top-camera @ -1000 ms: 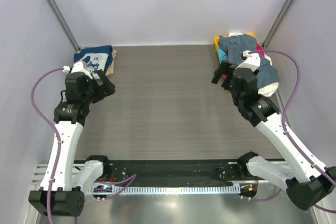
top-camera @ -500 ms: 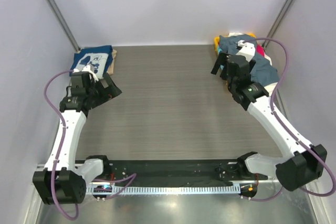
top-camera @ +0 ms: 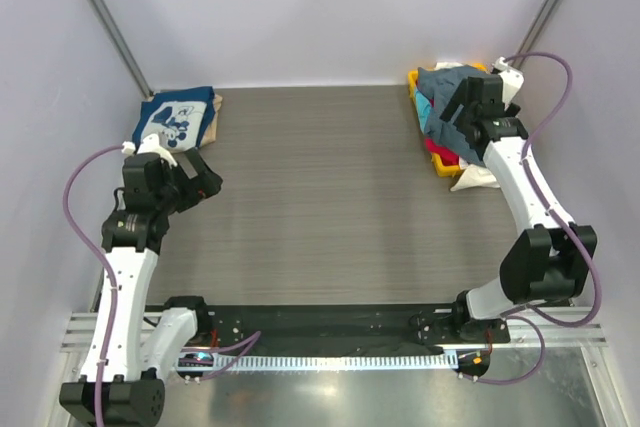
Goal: Fold and stack the t-shirts
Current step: Grab the tshirt from the pile
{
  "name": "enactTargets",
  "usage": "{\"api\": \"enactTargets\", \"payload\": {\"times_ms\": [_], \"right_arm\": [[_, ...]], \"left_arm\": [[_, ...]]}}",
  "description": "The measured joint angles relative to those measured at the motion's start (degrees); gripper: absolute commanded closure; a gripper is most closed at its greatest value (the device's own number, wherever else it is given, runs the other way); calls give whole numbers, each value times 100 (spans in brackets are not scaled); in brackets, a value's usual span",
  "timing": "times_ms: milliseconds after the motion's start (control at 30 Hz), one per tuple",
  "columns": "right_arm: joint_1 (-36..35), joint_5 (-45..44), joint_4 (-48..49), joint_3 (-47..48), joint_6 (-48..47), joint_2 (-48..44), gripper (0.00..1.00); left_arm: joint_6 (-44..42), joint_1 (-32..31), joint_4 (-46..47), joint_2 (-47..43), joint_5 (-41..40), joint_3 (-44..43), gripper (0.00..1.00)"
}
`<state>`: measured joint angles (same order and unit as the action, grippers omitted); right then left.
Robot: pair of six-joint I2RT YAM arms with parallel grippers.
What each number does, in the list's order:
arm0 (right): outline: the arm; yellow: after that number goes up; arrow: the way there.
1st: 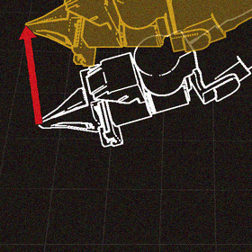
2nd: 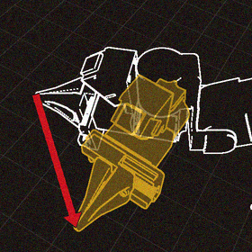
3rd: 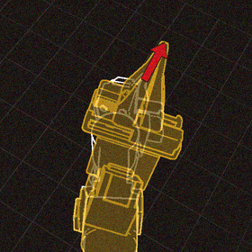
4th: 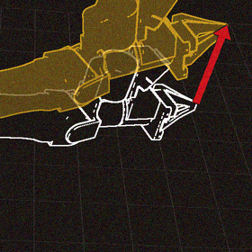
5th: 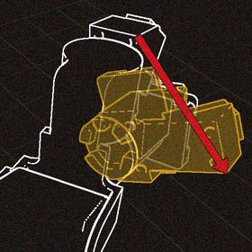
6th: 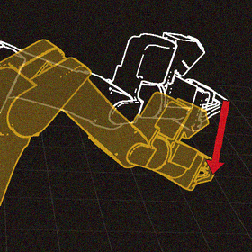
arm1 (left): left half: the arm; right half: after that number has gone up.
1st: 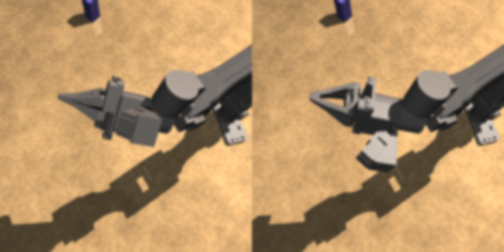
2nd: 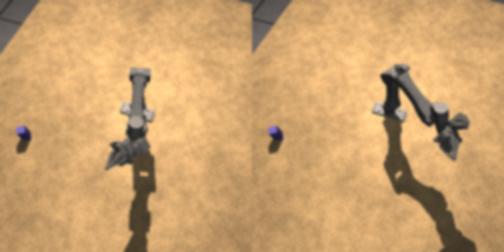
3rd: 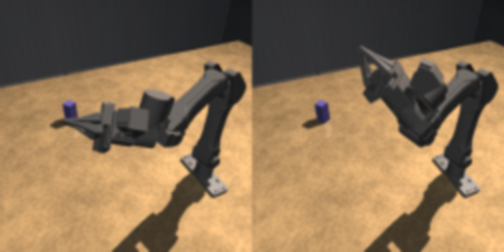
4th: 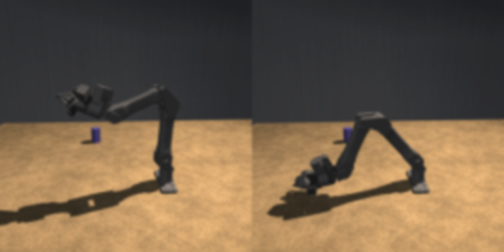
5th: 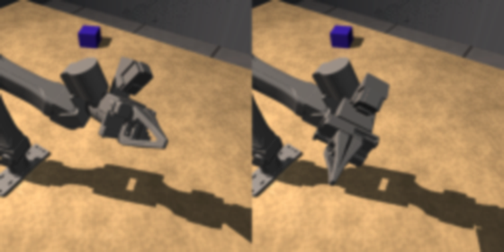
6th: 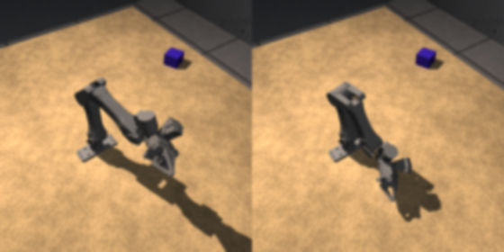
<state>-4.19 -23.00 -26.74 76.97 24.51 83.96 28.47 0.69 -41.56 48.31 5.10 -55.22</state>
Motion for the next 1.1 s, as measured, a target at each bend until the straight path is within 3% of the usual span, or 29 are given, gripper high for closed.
{"api": "enactTargets", "payload": {"times_ms": [200, 400, 533, 567, 600, 633, 700, 767, 967, 1100], "right_arm": [[352, 260, -321, 203, -2, 654, 18], [354, 905, -376, 1049, -66, 1757, 21], [350, 1110, -376, 1582, -120, 2365, 28], [350, 1150, -376, 1764, -151, 2573, 41], [350, 1158, -374, 1818, -177, 2640, 41], [350, 1174, -407, 1926, -203, 2765, 59], [350, 1207, -450, 2072, -262, 2931, 74], [350, 1252, -527, 2210, -326, 3036, 96], [284, 1399, -774, 2562, -339, 3034, 99], [-197, 1665, -1346, 3397, -376, 2986, 99]], "left_arm": [[-2, 2, -2, -208, -76, 48, 0], [0, 2, 11, -356, -48, 188, 0], [0, 0, 11, -363, -48, 205, 0], [0, 0, 11, -365, -48, 205, 0], [0, 0, 11, -367, -48, 205, 0], [0, 0, 11, -369, -48, 205, 0], [0, 0, 13, -372, -48, 205, 0], [0, 0, 11, -372, -48, 205, 0], [0, 0, 13, -420, -50, 205, 0], [0, 0, 15, -472, -57, 210, 0]]}}
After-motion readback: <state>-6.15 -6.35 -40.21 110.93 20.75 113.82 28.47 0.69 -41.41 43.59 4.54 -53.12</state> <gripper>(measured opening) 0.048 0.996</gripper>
